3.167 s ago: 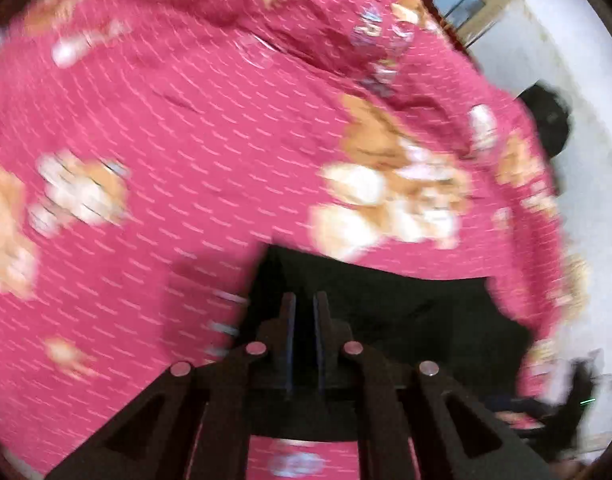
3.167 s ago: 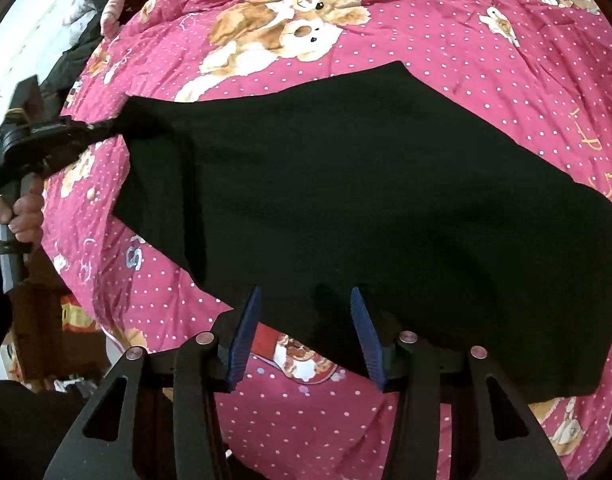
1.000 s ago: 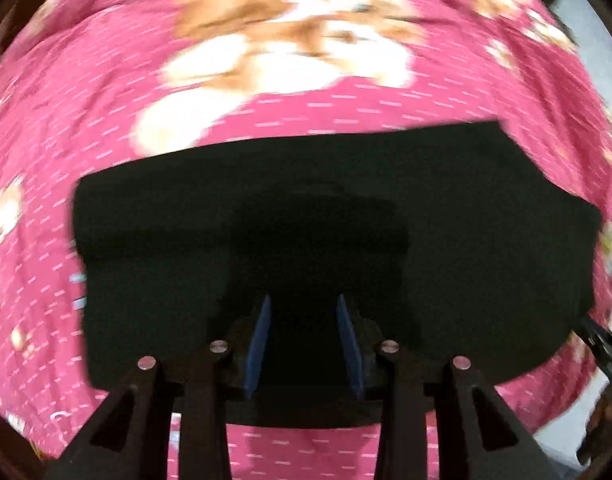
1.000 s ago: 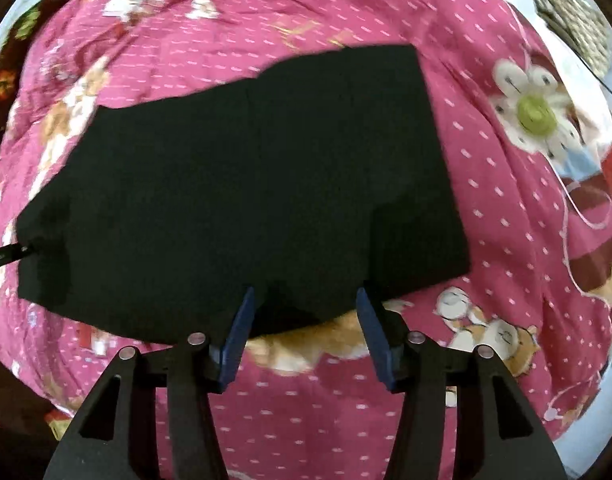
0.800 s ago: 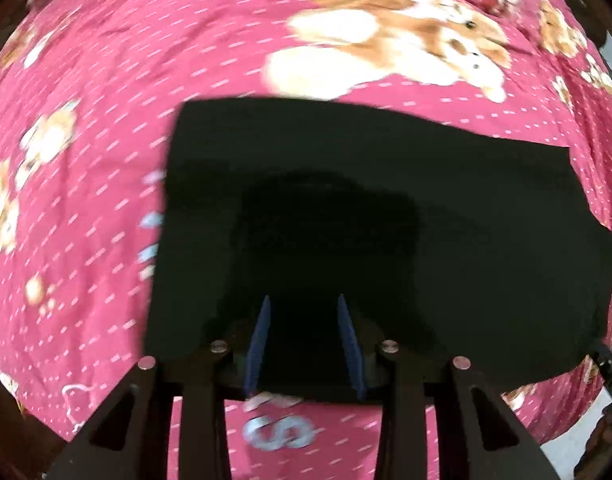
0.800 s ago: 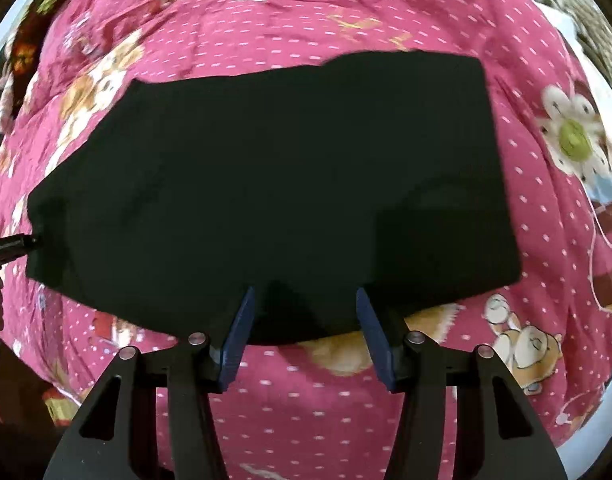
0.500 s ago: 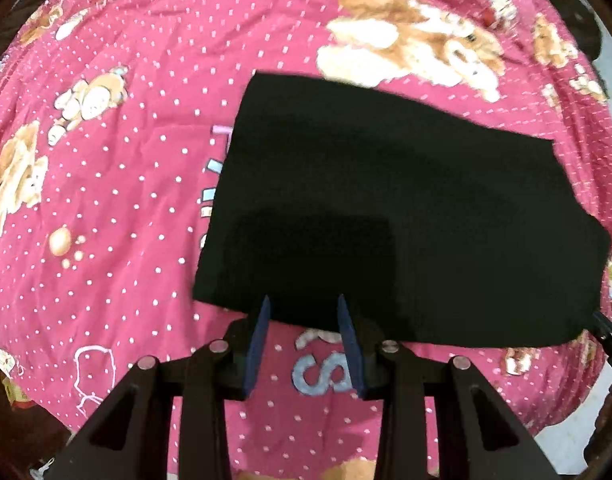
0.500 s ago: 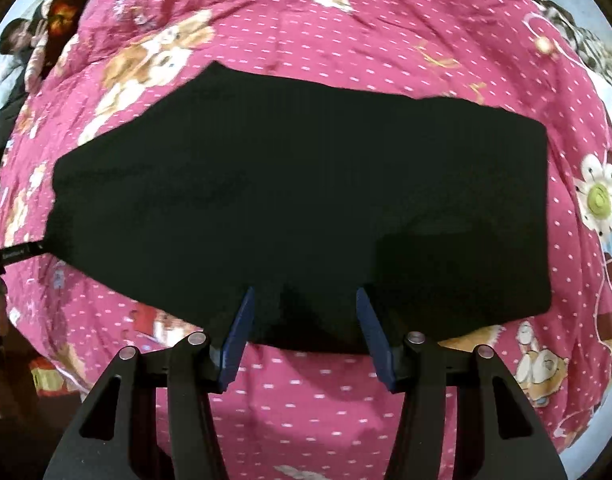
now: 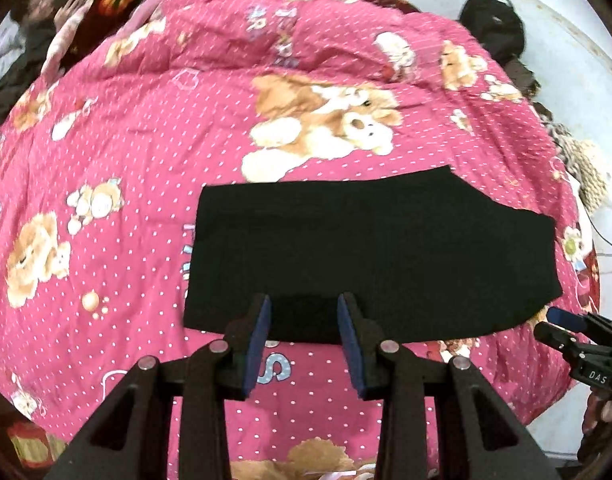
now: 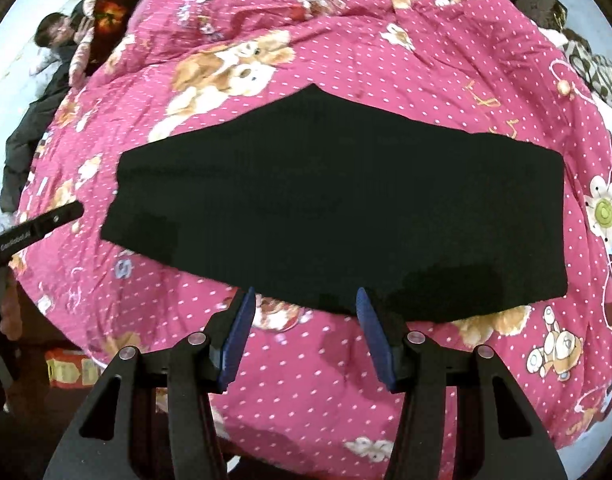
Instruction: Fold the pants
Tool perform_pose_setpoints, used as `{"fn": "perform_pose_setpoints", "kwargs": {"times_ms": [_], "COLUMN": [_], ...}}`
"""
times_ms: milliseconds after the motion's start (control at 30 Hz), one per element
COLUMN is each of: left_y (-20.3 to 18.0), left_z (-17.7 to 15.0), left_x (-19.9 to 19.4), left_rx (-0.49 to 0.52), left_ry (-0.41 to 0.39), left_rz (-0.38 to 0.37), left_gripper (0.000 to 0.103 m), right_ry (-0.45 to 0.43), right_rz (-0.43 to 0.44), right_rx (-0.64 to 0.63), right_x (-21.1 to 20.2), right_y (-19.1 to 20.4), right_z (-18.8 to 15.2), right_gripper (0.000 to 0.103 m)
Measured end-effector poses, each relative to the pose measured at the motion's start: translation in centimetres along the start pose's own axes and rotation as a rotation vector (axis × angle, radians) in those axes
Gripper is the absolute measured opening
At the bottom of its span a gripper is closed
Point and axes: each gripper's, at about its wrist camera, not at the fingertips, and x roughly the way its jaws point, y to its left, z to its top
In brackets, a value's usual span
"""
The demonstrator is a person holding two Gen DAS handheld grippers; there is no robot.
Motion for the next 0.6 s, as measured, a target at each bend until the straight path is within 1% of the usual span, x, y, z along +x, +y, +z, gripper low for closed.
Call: {"fn": "perform_pose_setpoints", "kwargs": {"times_ms": [300,500,600], "left_y": [-1.1,-0.7,-0.3], "left_z": [-1.0,-1.1,-1.0], "left_x": [-2.3,-3.1,-3.4], "left_rx": [0.078,0.096,0.103], "left_ry": [-0.022,-0.040,-0.052], "left_rz": [0.000,-0.006,-0.005], "left_gripper": [0.038,0.038,0.038], "right_ry": [-0.032,-0.047,-0.052], "right_rz": [0.035,0.024,0.004], "right_rx": [0.001,0.007,0.010], "right_x": [-1.9,-2.5,-2.7], "right_y": [2.5,3.8,4.4], "right_z": [-1.7,-2.3,-2.3], "right_gripper": [0.053,0.053,0.053]}}
